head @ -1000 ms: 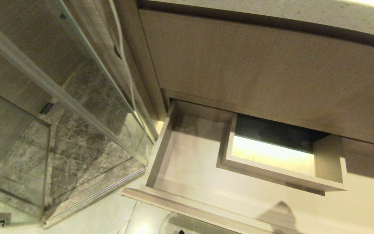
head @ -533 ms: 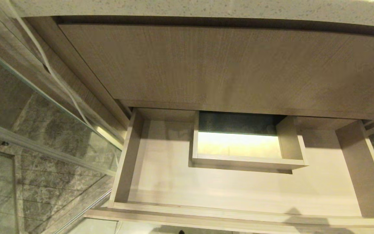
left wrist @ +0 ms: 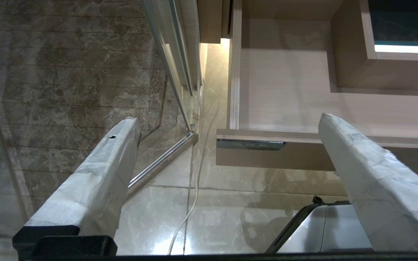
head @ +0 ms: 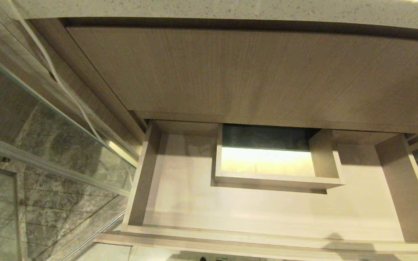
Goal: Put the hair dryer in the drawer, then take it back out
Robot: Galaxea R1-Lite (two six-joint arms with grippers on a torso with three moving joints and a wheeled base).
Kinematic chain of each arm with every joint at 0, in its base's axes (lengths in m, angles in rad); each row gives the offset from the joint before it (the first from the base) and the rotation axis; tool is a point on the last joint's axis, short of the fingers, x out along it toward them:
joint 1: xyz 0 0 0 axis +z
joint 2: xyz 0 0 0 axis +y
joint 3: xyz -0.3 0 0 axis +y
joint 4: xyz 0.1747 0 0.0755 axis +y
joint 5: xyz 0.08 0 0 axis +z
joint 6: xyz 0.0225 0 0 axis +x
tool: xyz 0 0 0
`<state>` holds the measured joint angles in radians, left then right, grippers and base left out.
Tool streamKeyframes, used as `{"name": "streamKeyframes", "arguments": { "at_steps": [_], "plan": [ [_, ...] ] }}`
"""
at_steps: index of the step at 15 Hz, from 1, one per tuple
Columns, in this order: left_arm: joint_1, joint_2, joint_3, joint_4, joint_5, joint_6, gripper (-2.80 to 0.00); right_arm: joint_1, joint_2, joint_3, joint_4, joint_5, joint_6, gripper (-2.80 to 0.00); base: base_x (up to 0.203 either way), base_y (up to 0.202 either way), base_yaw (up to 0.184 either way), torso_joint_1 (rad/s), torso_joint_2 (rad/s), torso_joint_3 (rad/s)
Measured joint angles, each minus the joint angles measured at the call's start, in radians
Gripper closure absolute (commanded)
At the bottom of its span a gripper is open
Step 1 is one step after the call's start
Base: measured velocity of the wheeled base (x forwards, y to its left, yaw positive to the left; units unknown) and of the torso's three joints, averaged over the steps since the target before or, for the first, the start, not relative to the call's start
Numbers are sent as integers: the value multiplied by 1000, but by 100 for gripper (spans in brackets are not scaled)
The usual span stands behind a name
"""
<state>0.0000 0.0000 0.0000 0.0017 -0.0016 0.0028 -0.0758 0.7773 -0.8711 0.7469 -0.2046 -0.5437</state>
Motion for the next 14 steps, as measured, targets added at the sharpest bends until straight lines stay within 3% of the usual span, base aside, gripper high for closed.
{"name": "streamKeyframes", "arguments": {
  "at_steps": [2,4,10,14],
  "plan": [
    [0,0,0,0,0,0,-280,-4,40,-9,-9,-104,8,0,0,0,0,0,0,0],
    [0,0,0,0,0,0,-280,-5,103,-14,-42,-145,42,0,0,0,0,0,0,0],
    [0,0,0,0,0,0,-280,-9,377,-79,-108,-157,150,0,0,0,0,0,0,0],
    [0,0,0,0,0,0,-280,-30,583,-107,-213,-157,172,0,0,0,0,0,0,0]
  ]
}}
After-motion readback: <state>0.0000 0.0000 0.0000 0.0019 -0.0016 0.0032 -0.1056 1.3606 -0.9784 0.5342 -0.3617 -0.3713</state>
